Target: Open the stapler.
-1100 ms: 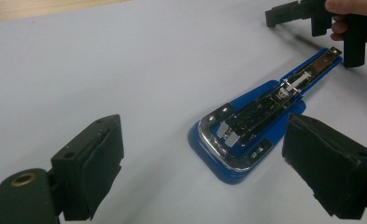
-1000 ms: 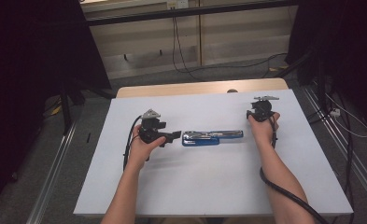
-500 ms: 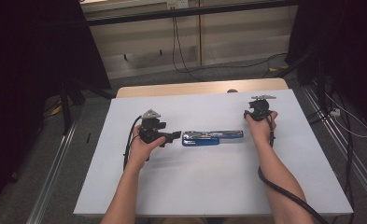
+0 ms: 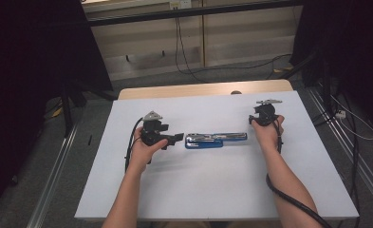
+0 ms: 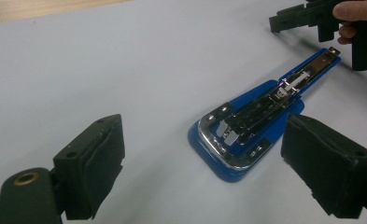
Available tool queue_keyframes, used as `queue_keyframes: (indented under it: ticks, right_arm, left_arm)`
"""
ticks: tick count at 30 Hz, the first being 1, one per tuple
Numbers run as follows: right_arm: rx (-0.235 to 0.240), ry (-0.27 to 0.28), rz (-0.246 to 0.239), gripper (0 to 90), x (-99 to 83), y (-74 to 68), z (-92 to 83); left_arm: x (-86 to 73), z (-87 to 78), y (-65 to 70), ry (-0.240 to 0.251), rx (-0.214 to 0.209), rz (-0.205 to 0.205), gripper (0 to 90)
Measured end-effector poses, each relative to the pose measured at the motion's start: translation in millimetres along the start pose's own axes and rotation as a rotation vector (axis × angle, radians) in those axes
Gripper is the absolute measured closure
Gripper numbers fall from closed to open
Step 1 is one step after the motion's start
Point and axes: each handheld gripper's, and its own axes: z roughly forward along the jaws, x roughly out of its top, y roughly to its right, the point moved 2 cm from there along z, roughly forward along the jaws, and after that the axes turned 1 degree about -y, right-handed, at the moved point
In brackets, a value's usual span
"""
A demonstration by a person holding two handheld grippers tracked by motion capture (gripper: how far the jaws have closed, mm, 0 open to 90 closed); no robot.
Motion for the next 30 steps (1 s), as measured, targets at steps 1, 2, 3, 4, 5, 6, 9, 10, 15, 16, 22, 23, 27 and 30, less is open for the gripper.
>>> queue_keyframes:
  ticks: [1,2,3,4,5,6,9,10,15,16,22,23,27,30]
  right_arm:
    - [-0.005,-0.001,0.003,55.3,-0.8,0.3,-0.9]
    - [-0.003,-0.001,0.004,55.9,-1.5,0.3,-1.6]
    - [-0.001,-0.002,-0.001,57.6,-1.9,0.7,-2.3]
    - [-0.002,-0.005,-0.003,61.2,-2.1,0.9,-3.1]
    - [0.001,-0.005,-0.005,64.9,-2.4,1.3,-3.7]
    - [0.004,-0.01,0.0,67.6,-2.7,1.7,-4.6]
    - [0.012,-0.01,-0.004,72.6,-4.1,3.0,-6.5]
    - [0.011,-0.013,0.003,73.7,-4.8,3.4,-7.5]
    - [0.005,-0.017,0.003,77.8,-6.7,8.2,-10.2]
    - [0.006,-0.017,0.003,77.4,-6.6,8.9,-10.1]
    - [0.01,-0.002,0.014,68.0,-4.8,6.9,-6.0]
    - [0.007,-0.005,0.007,68.4,-3.8,7.0,-5.3]
    - [0.014,-0.016,0.009,74.1,-0.4,8.3,-2.6]
    - [0.029,-0.026,-0.001,79.0,0.4,8.6,-2.4]
  left_arm:
    - [0.4,-0.6,0.2,0.002,0.001,0.001,13.6]
    - [0.6,-1.0,0.1,0.004,0.0,0.001,13.6]
    - [0.8,-1.5,0.0,0.004,-0.001,0.003,13.7]
    - [0.8,-1.6,-0.1,0.004,0.002,0.005,13.7]
    - [0.7,-1.9,-0.2,0.003,0.003,0.007,13.7]
    - [0.7,-2.0,0.0,0.004,0.003,0.003,13.7]
    - [0.9,-2.5,0.3,0.003,0.003,0.004,13.7]
    - [1.0,-2.6,0.6,0.006,0.001,-0.001,13.7]
    - [1.2,-3.7,0.7,0.005,-0.001,0.001,13.7]
    - [1.2,-3.7,0.7,0.006,0.001,0.001,13.7]
    - [0.3,-1.0,1.6,-0.007,-0.003,0.002,13.7]
    - [0.1,-0.6,1.8,-0.008,-0.003,-0.002,13.7]
    - [0.1,-0.6,1.5,-0.007,-0.006,-0.005,13.6]
    - [0.5,-2.2,1.4,-0.011,-0.002,0.01,13.6]
